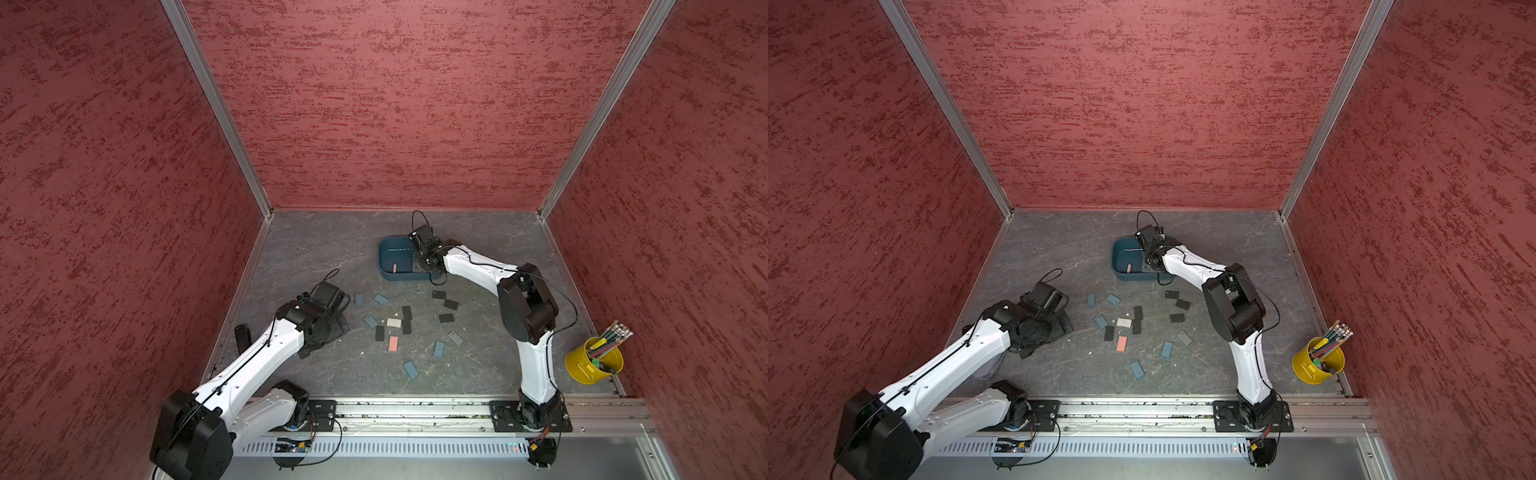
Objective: Put the eraser in the storage box
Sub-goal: Place the eraser in the storage box, then pick up the eraser from the center of the board.
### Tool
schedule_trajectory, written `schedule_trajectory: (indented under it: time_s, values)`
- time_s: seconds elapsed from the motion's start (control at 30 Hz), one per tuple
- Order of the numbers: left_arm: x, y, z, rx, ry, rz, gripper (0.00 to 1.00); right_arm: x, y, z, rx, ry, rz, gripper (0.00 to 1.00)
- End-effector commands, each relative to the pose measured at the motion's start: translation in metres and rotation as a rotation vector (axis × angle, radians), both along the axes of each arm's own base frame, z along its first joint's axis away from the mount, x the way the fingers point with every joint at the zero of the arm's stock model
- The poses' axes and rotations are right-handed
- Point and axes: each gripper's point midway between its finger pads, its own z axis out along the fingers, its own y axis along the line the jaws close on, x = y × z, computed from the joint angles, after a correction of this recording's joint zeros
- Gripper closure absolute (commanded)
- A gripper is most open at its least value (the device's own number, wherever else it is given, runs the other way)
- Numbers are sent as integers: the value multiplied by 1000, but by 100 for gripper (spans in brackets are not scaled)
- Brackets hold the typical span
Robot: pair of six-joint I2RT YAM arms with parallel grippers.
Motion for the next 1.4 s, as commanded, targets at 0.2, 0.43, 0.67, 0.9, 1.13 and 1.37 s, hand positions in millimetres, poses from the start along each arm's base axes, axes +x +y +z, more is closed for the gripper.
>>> schedule_trajectory:
  time_s: [0.2,0.43,0.67,0.9,1.13,1.37]
  values:
    - [21,16,-13,87,-1,15,0,10,10,31,63,-69,28,58]
    - [32,19,-25,93,18,8,0,6,8,51,91,-106,32,50]
    - [45,18,-27,44,-4,-15,0,0,5,79,126,-161,33,15]
    - [52,16,-40,53,31,-44,0,-19,3,122,203,-245,38,1]
    - [62,13,-46,51,55,-52,0,-43,-1,156,279,-323,46,1]
    - [71,14,-49,56,65,-53,5,-76,-7,190,381,-404,83,1]
